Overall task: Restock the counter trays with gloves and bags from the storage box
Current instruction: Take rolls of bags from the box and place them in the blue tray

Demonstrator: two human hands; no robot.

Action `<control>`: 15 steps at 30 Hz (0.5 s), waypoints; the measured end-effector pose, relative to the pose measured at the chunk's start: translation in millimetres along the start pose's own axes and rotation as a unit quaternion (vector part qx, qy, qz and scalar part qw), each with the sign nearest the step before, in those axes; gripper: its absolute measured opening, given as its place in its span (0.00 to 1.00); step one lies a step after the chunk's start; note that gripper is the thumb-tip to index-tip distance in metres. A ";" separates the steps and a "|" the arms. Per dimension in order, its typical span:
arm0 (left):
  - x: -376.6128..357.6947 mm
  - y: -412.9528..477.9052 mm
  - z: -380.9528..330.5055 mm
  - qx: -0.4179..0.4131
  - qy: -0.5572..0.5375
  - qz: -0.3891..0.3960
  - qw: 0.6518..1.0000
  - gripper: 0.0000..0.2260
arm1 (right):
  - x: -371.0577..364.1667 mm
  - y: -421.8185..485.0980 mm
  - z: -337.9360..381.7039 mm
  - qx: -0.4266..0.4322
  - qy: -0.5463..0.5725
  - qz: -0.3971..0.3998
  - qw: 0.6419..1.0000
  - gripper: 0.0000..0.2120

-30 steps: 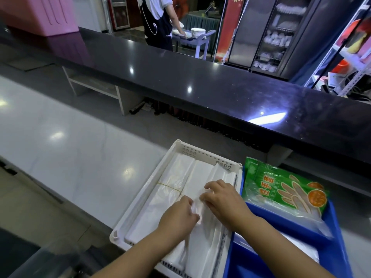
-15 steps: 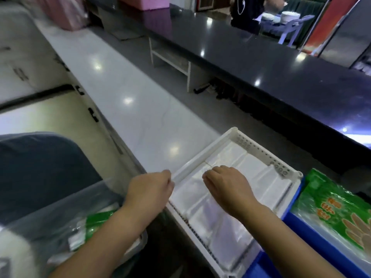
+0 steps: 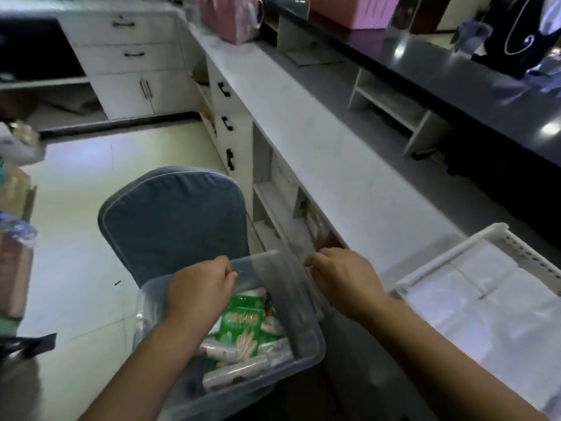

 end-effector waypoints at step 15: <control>-87.5 -51.7 217.6 0.108 -0.040 0.144 0.983 0.08 | -217.1 47.8 92.3 -0.158 0.128 0.208 0.957 0.10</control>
Point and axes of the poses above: each hand's wrist, its own y-axis towards the middle knuckle, its own x-axis out of the back of the hand, z = x × y, the point moved 8 cm from there along y, towards the middle knuckle, and after that the axes turned 7 degrees about y, right-handed, at the moved point
